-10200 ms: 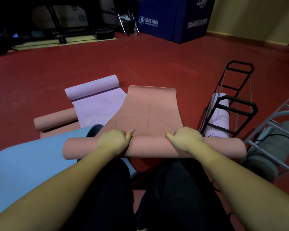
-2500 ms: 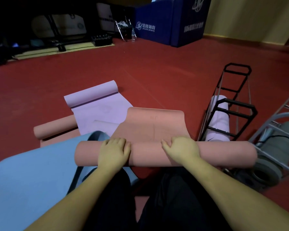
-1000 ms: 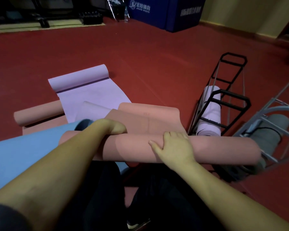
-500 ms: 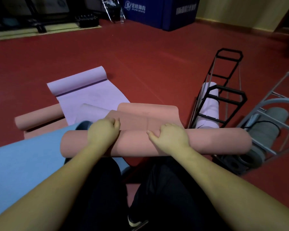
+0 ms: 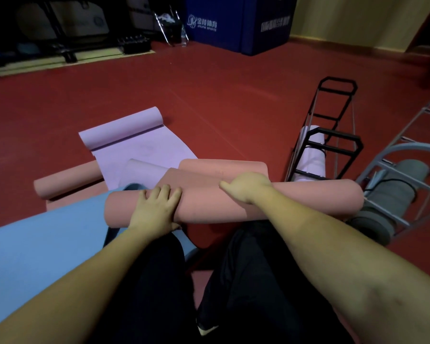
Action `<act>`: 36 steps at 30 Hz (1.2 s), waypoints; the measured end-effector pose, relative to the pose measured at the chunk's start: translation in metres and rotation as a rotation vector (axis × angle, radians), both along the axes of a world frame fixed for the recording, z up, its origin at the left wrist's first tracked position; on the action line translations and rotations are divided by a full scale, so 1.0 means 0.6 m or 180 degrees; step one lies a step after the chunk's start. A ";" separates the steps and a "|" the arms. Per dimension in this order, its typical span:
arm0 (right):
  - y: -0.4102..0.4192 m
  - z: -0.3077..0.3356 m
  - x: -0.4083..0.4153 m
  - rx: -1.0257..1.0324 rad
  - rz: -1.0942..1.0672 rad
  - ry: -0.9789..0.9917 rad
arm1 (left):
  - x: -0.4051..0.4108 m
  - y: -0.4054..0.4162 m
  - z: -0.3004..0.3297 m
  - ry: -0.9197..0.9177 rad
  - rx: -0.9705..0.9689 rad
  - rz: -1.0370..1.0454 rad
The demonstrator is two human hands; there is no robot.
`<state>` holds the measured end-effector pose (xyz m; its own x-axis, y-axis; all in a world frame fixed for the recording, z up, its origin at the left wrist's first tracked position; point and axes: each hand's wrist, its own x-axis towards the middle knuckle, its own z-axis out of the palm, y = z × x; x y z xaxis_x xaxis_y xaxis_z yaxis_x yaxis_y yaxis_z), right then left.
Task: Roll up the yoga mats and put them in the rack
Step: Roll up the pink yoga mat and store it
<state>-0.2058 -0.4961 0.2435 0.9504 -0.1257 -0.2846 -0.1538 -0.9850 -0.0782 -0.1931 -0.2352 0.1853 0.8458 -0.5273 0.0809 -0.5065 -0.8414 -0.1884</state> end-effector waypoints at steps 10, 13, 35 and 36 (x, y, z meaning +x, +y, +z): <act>-0.043 0.048 0.022 0.0472 -0.0083 0.0890 | 0.015 -0.009 0.117 0.0747 0.0043 -0.0371; -0.046 0.032 0.017 0.0569 -0.0129 0.1206 | 0.009 -0.004 0.114 0.1259 -0.0013 -0.0376; -0.010 -0.028 -0.066 -0.0152 0.0028 -0.0725 | 0.115 -0.064 0.077 0.2787 -0.1173 0.1108; -0.007 -0.035 -0.069 -0.0325 0.0051 -0.0831 | 0.118 -0.063 0.074 0.2797 -0.1187 0.1113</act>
<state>-0.2470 -0.5001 0.2225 0.9919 -0.1256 -0.0165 -0.1258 -0.9920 -0.0134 -0.1225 -0.2733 0.2298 0.7871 -0.3071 -0.5350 -0.0535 -0.8980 0.4367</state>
